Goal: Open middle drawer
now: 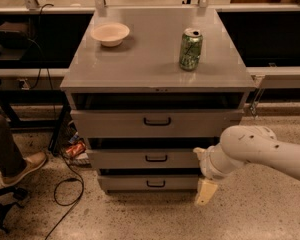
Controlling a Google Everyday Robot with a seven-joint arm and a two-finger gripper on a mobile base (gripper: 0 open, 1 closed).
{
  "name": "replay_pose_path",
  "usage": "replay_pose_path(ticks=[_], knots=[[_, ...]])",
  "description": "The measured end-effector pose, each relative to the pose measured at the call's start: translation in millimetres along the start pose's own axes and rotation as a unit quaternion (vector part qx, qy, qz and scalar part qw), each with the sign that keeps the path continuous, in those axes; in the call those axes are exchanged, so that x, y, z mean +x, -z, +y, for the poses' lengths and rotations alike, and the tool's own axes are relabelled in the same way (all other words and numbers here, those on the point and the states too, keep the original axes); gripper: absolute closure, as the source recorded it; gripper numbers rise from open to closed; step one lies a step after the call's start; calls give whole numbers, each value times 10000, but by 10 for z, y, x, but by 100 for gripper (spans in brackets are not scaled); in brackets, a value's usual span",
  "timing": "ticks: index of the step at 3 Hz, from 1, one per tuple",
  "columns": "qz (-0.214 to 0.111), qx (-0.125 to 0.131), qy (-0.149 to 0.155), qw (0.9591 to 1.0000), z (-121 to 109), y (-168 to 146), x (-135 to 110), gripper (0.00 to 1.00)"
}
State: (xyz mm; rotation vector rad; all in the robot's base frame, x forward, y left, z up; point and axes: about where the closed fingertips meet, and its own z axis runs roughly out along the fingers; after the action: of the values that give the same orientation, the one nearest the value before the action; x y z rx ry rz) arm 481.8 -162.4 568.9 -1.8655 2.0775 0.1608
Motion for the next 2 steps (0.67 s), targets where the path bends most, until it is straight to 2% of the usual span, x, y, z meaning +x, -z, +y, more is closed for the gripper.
replay_pose_path(ticks=[1,2], knots=[[-78,198,386,9990,-166,-431,33,0],[-361,695,500,9957,-522,-983,24,0]])
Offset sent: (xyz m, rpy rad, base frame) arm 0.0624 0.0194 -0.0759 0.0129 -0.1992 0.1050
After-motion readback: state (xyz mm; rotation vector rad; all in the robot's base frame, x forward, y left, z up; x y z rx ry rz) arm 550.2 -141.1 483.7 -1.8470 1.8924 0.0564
